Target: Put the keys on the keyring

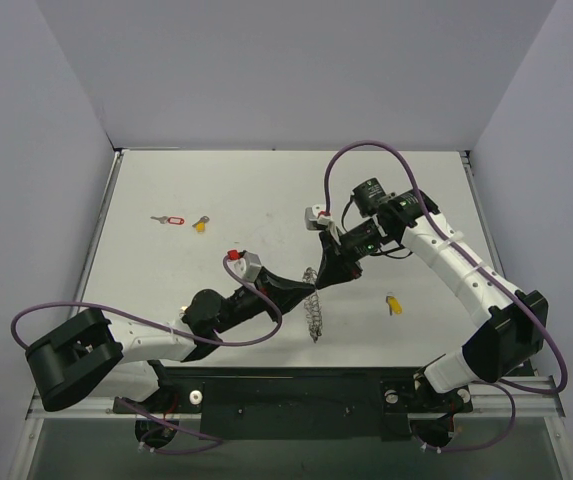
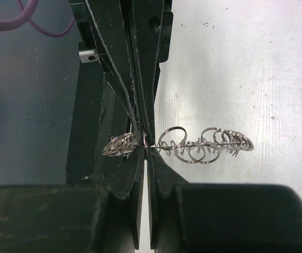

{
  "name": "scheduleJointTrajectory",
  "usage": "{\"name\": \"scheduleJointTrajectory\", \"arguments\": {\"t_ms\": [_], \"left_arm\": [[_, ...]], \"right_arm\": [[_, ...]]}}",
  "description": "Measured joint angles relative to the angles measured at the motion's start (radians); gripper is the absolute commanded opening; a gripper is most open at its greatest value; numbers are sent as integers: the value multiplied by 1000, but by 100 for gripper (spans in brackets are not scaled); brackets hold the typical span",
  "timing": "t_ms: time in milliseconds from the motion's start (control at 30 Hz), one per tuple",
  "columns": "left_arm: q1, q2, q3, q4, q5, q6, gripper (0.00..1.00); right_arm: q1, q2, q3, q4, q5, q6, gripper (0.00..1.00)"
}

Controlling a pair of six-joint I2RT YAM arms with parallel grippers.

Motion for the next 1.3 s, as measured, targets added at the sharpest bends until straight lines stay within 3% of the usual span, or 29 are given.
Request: {"name": "scheduleJointTrajectory", "arguments": {"t_ms": [133,233,433,1300], "left_arm": [[0,0,-3,3,0,-1,1],[0,0,-5,4,0,-4,14],[0,0,-5,12,-2,-10,22],[10,-7,-5,33,56,-23,22]], "right_arm": [[5,0,0,-3,3,-8,0],[5,0,0,-4,3,-9,0],[8,0,0,-15,2,-8,0],[11,0,0,-34,2,-8,0]]}}
